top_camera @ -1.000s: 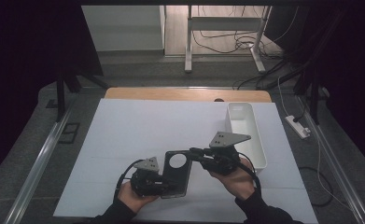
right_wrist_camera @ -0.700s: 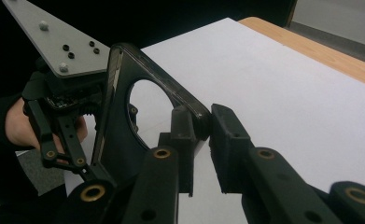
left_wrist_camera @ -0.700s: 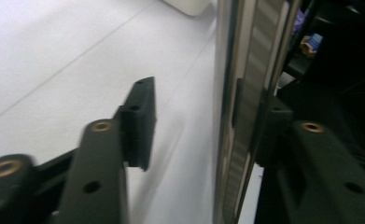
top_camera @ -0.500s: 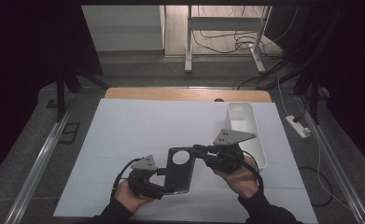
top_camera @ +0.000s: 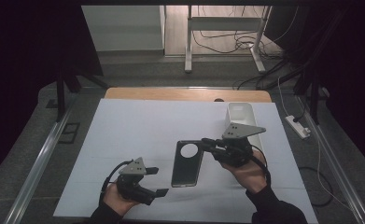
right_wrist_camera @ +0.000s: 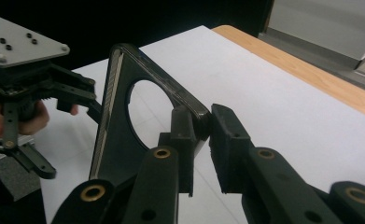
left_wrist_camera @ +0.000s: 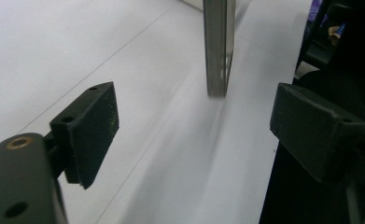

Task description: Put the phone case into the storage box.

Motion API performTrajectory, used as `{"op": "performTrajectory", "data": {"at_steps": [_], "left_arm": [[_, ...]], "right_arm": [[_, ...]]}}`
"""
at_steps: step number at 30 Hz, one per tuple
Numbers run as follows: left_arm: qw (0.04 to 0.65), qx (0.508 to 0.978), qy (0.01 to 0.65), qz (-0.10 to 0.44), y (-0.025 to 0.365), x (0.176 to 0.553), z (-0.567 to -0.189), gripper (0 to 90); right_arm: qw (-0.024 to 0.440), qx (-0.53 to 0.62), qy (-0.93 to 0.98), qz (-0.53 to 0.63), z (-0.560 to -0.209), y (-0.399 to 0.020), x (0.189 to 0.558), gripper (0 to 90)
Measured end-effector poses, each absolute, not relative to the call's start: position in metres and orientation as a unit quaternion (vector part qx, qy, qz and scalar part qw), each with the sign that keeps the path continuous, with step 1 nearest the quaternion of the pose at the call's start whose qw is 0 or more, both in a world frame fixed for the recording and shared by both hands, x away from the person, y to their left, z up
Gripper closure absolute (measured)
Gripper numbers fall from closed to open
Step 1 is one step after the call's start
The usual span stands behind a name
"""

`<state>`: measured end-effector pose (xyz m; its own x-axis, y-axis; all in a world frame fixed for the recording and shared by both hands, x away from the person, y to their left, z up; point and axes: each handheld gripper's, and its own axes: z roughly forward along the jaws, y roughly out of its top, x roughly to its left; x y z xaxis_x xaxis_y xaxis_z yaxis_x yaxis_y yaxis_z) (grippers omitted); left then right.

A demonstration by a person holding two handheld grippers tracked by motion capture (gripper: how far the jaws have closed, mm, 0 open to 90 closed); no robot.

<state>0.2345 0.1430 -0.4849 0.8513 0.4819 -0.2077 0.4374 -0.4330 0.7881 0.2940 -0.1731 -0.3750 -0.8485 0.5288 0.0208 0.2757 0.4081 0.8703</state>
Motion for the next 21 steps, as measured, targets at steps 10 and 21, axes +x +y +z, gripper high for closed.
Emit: {"op": "performTrajectory", "data": {"at_steps": [10, 21], "left_arm": [[0.448, 0.845, 0.288, 0.050, 0.160, 0.228, -0.488, 14.1], [0.436, 0.836, 0.321, 0.086, 0.181, 0.213, -0.491, 4.2]], "right_arm": [[0.148, 0.254, 0.826, 0.481, -0.363, -0.187, 0.304, 79.2], [0.171, 0.267, 0.817, 0.482, -0.350, -0.204, 0.318, 79.2]]}}
